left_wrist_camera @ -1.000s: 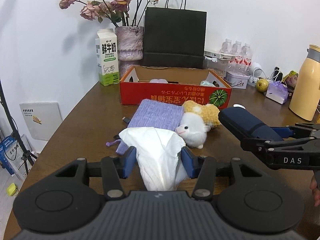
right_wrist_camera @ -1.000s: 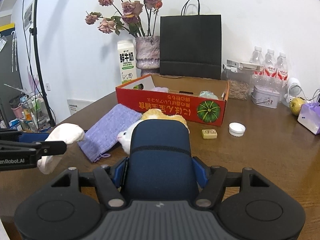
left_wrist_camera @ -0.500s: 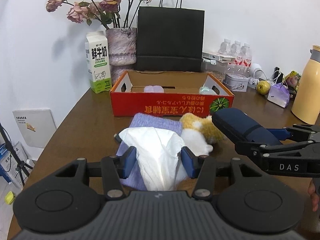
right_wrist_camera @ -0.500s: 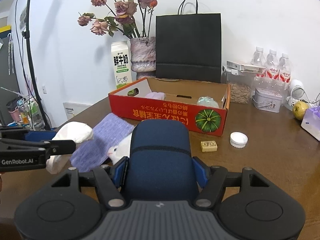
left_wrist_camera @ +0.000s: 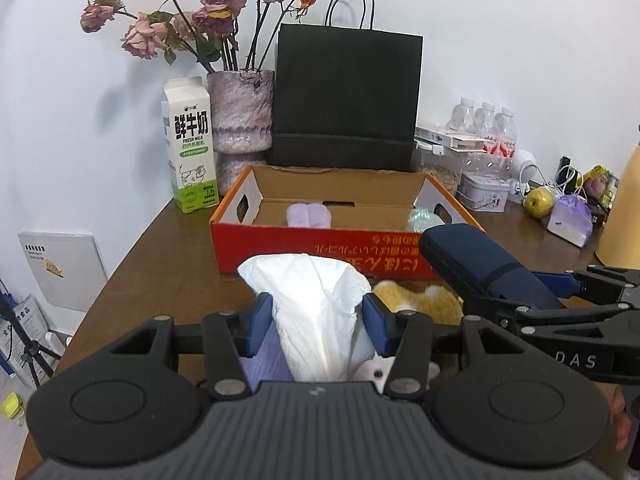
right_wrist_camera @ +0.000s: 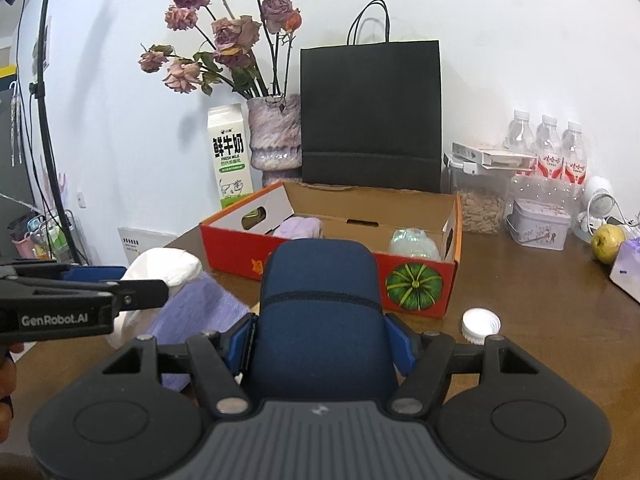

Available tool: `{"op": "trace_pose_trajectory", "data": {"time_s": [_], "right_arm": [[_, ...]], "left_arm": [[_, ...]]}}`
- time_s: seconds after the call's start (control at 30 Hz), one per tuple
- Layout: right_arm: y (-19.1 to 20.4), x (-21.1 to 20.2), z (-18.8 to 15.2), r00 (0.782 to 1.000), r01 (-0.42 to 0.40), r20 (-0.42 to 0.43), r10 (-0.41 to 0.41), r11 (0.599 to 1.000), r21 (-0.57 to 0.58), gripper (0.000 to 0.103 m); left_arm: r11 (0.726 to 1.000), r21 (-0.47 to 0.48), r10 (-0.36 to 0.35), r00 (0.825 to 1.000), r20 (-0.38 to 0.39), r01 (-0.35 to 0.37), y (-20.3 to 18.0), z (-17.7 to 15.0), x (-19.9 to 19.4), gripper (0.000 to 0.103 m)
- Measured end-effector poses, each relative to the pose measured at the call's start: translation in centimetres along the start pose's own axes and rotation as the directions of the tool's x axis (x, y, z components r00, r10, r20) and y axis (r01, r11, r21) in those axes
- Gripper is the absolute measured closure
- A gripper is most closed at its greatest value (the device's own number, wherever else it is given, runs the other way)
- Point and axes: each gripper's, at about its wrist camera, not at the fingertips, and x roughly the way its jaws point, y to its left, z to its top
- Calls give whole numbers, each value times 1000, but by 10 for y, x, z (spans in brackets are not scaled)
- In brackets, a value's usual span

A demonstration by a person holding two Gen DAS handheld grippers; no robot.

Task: Organize objects
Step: 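Carry the white cloth and navy case over the cardboard box with both grippers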

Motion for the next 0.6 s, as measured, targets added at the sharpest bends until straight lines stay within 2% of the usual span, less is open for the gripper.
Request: {"op": "trace_pose_trajectory", "data": {"time_s": [0.6], "right_arm": [[-12,58,39,999,10,47,-11,1000,12,37]], "left_arm": [[999,-35,16,999,48,-14,0,45,67,52]]}}
